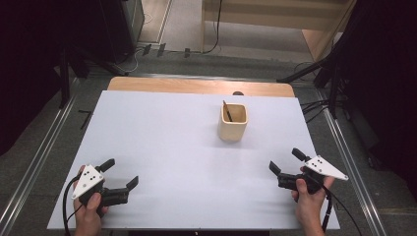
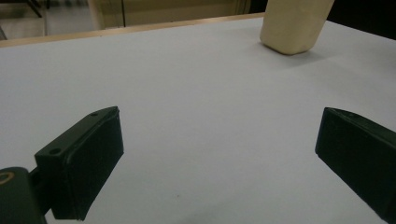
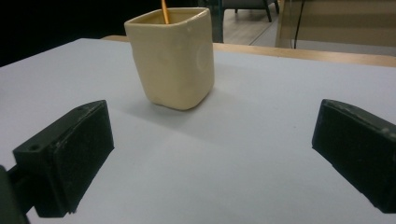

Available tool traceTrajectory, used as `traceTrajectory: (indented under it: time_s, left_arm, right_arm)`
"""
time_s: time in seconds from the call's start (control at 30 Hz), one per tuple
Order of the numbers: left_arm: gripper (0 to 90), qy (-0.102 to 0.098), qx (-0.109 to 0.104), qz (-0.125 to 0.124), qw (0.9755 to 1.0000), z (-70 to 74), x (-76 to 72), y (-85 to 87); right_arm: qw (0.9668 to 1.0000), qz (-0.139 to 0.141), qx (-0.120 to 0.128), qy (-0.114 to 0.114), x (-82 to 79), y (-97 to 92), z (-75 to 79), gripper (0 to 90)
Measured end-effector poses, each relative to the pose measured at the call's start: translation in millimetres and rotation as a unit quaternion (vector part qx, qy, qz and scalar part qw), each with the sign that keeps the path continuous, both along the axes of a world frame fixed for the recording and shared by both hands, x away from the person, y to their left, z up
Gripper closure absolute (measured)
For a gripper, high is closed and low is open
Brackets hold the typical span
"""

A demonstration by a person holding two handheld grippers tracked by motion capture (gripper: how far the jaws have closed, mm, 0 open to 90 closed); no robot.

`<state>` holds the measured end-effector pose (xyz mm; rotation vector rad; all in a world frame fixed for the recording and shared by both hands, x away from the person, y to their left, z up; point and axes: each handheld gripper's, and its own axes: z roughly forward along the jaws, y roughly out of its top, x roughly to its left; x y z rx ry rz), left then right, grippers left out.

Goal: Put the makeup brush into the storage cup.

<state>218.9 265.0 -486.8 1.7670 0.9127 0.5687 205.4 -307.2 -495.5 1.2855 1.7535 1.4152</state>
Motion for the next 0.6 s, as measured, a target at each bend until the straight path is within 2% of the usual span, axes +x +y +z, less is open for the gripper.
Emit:
traceTrajectory:
  time_s: [0.6]
  left_arm:
    - [1.9, -0.002, -0.001, 0.002, 1.0000, 0.9, -0.1, 0.5]
  right_arm:
    - [0.9998, -0.017, -0.004, 0.008, -29.5, -18.7, -6.6, 0.0]
